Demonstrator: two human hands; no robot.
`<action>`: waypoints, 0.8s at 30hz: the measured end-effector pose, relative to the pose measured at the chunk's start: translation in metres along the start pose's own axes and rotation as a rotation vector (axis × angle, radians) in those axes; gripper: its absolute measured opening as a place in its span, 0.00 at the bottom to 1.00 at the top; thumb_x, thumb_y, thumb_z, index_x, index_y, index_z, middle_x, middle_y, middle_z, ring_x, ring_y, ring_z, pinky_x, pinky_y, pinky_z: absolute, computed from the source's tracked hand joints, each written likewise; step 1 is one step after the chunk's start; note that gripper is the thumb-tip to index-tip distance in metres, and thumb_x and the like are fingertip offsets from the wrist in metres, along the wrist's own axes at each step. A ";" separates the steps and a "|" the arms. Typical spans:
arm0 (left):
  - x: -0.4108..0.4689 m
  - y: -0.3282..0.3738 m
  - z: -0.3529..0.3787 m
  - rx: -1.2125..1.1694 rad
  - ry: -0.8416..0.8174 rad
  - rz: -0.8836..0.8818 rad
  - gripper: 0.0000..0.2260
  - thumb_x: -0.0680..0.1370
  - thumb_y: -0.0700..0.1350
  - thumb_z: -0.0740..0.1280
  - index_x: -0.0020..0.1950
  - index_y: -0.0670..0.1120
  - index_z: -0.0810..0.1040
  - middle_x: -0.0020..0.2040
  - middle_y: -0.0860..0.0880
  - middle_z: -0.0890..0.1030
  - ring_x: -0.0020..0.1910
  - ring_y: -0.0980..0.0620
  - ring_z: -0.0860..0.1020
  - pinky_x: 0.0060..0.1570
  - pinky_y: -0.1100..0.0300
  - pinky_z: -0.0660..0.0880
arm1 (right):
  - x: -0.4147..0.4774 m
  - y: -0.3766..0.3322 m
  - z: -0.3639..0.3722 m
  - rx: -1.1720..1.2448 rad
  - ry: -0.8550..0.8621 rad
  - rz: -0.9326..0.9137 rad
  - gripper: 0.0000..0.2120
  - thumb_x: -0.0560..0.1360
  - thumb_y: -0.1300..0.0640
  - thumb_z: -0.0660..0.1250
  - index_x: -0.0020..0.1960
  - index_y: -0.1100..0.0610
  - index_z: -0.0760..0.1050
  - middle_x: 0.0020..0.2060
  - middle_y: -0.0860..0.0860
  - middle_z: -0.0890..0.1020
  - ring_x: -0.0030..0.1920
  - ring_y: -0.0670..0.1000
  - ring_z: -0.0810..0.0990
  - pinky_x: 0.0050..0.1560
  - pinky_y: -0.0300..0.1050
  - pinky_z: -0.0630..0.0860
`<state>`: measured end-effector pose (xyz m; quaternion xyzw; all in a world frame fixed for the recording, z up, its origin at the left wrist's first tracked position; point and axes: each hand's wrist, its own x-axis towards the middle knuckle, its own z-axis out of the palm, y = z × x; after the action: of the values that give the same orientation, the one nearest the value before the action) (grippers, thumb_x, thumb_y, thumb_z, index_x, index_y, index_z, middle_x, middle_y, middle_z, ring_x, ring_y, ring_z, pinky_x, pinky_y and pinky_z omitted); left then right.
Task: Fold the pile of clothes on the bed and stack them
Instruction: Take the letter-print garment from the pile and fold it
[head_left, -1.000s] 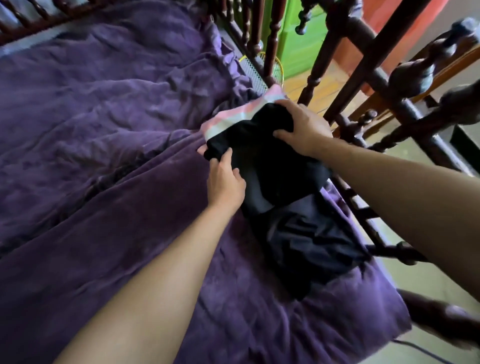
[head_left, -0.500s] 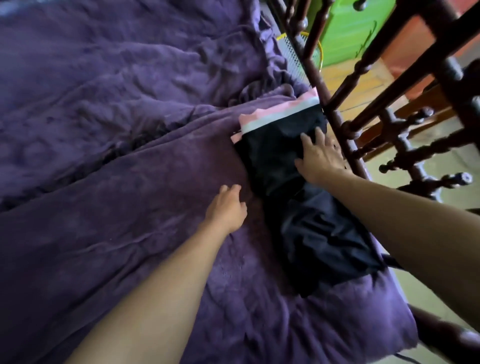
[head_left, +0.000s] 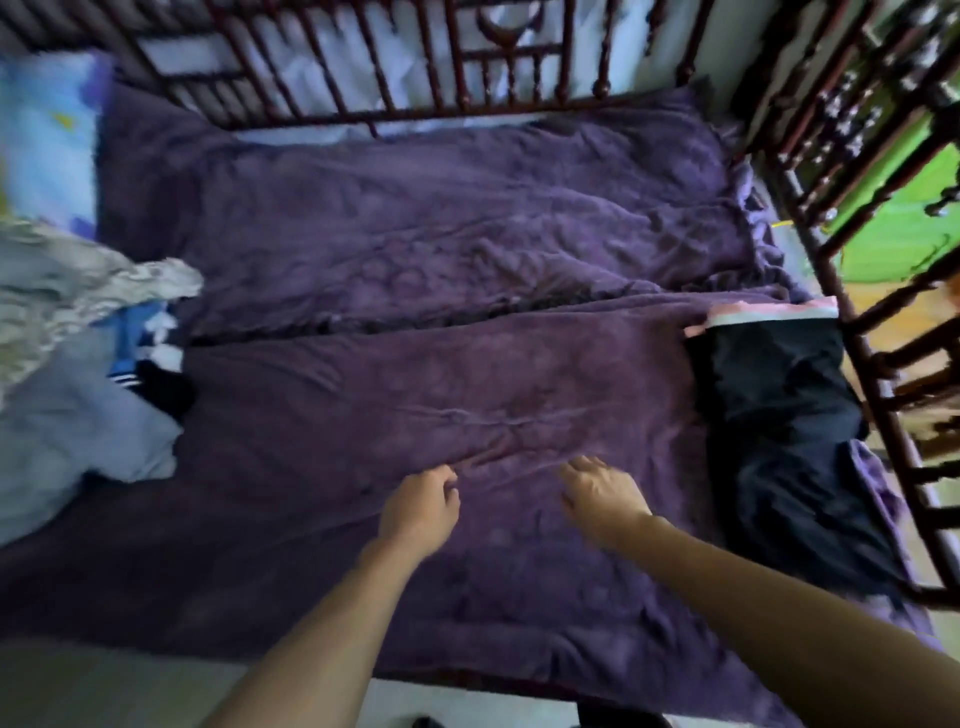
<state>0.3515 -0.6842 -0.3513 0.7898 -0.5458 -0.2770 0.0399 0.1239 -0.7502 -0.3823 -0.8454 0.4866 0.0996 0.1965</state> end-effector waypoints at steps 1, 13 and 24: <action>-0.018 -0.025 -0.011 -0.003 0.022 -0.012 0.11 0.78 0.47 0.63 0.59 0.50 0.78 0.52 0.47 0.83 0.54 0.46 0.80 0.49 0.56 0.74 | -0.003 -0.028 -0.001 -0.012 0.007 -0.024 0.17 0.78 0.51 0.59 0.64 0.55 0.70 0.60 0.53 0.75 0.64 0.56 0.72 0.53 0.51 0.72; -0.169 -0.278 -0.151 -0.096 0.313 -0.222 0.09 0.78 0.48 0.64 0.56 0.50 0.79 0.47 0.51 0.83 0.49 0.51 0.80 0.44 0.61 0.72 | 0.018 -0.312 -0.023 -0.087 0.127 -0.339 0.14 0.78 0.49 0.59 0.62 0.51 0.72 0.58 0.50 0.75 0.58 0.57 0.77 0.48 0.50 0.73; -0.152 -0.428 -0.222 -0.176 0.294 -0.364 0.09 0.78 0.46 0.64 0.56 0.47 0.79 0.51 0.48 0.83 0.51 0.49 0.80 0.53 0.55 0.76 | 0.132 -0.461 -0.009 -0.075 0.068 -0.471 0.16 0.80 0.48 0.58 0.66 0.49 0.71 0.62 0.48 0.74 0.58 0.52 0.77 0.52 0.46 0.75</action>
<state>0.7792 -0.4313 -0.2608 0.9003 -0.3569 -0.2082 0.1369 0.5873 -0.6505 -0.3127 -0.9451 0.2784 0.0407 0.1663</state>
